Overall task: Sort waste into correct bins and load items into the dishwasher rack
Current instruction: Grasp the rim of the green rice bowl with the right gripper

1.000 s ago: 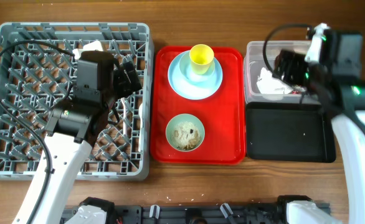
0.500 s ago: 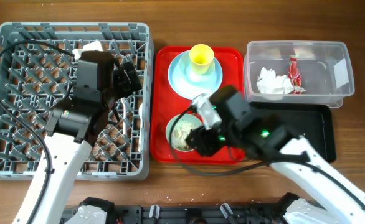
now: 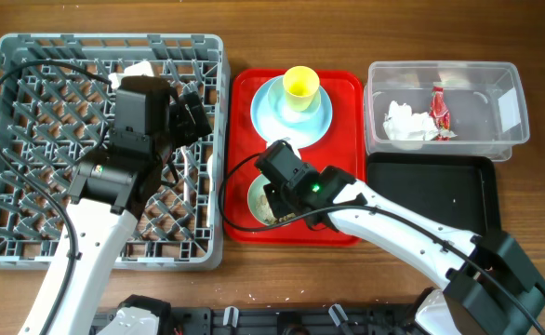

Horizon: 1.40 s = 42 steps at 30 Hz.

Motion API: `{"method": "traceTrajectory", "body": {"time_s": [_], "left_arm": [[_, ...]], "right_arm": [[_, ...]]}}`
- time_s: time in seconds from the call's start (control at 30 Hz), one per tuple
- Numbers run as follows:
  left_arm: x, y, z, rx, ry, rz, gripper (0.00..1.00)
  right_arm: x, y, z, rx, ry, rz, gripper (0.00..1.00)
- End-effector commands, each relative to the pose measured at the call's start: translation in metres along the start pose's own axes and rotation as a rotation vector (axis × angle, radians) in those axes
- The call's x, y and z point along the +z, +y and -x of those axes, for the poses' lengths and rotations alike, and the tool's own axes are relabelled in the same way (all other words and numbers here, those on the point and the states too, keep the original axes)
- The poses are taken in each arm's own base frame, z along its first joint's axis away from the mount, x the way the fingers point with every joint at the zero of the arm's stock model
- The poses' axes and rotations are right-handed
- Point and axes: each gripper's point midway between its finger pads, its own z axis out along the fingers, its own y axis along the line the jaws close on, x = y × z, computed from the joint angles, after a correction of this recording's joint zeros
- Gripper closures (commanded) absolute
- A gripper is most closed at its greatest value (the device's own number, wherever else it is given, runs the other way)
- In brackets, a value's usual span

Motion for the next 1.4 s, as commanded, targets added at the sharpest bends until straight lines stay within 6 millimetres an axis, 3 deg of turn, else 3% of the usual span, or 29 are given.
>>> {"method": "traceTrajectory", "body": {"time_s": [0.0,0.27,0.5,0.57,0.6,0.9,1.2,1.3,1.37], "left_arm": [[-0.002,0.0,0.005,-0.015,-0.012,-0.004,0.0],[-0.002,0.0,0.005,-0.015,-0.012,-0.004,0.0],[-0.002,0.0,0.005,-0.015,-0.012,-0.004,0.0],[-0.002,0.0,0.005,-0.015,-0.012,-0.004,0.0],[-0.002,0.0,0.005,-0.015,-0.011,-0.004,0.0],[-0.002,0.0,0.005,-0.015,-0.012,-0.004,0.0],[-0.002,0.0,0.005,-0.015,-0.012,-0.004,0.0],[-0.002,0.0,0.005,-0.015,-0.012,-0.004,0.0],[-0.002,0.0,0.005,-0.015,-0.012,-0.004,0.0]], "right_arm": [[0.007,-0.011,-0.002,0.041,-0.007,-0.058,0.95],[0.021,-0.017,-0.012,0.042,-0.028,-0.064,0.95],[0.023,-0.029,0.0,0.103,-0.042,-0.034,0.95],[0.024,-0.025,0.0,0.091,-0.037,-0.013,0.95],[0.023,-0.015,-0.002,0.052,-0.022,0.047,0.95],[0.043,-0.018,-0.012,0.03,0.036,0.05,0.93],[0.045,-0.093,0.01,0.165,-0.01,-0.074,0.93],[0.035,-0.13,0.027,0.248,-0.034,-0.137,0.91],[0.016,-0.148,0.039,0.295,-0.023,-0.137,0.88]]}}
